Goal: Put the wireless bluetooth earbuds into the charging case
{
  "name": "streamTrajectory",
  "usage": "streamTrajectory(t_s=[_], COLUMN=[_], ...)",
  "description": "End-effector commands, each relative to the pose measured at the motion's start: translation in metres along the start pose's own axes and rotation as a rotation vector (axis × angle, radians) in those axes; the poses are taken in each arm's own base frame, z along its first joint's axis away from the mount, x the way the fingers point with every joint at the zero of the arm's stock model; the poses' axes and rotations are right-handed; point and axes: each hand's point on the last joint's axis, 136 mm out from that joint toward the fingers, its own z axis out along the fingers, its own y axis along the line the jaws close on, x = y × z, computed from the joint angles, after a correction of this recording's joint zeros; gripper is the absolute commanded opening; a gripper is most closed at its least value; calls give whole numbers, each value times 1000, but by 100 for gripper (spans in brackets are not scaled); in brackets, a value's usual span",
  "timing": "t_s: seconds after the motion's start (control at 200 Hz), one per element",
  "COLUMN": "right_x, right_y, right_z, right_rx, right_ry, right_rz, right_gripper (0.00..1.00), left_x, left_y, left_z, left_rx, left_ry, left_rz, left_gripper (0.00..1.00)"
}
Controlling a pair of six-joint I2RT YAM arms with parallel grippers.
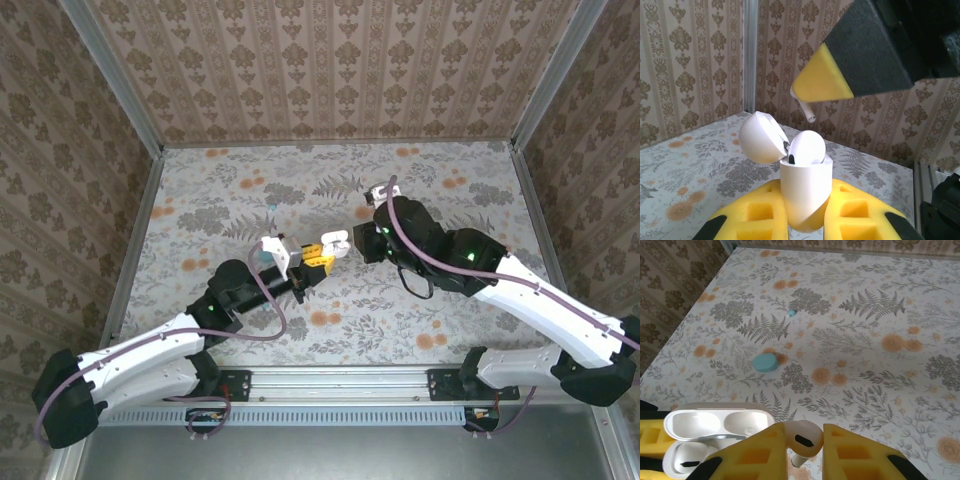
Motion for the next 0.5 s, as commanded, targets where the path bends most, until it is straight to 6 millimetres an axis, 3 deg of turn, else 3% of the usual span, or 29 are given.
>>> streamTrajectory(t_s=[0.0,0.495], right_x=[-17,-12], right_y=[9,21], right_z=[-5,1], right_rx=[-5,-13], right_ry=[-55,-37], right_rz=[-17,-58], right_gripper=[19,20], left_x=[-32,-30], left_y=[-2,-4], left_z=[0,-1], left_rx=[-15,-18], left_ry=[-95,-92], left_rz=[28,28], left_gripper=[0,0])
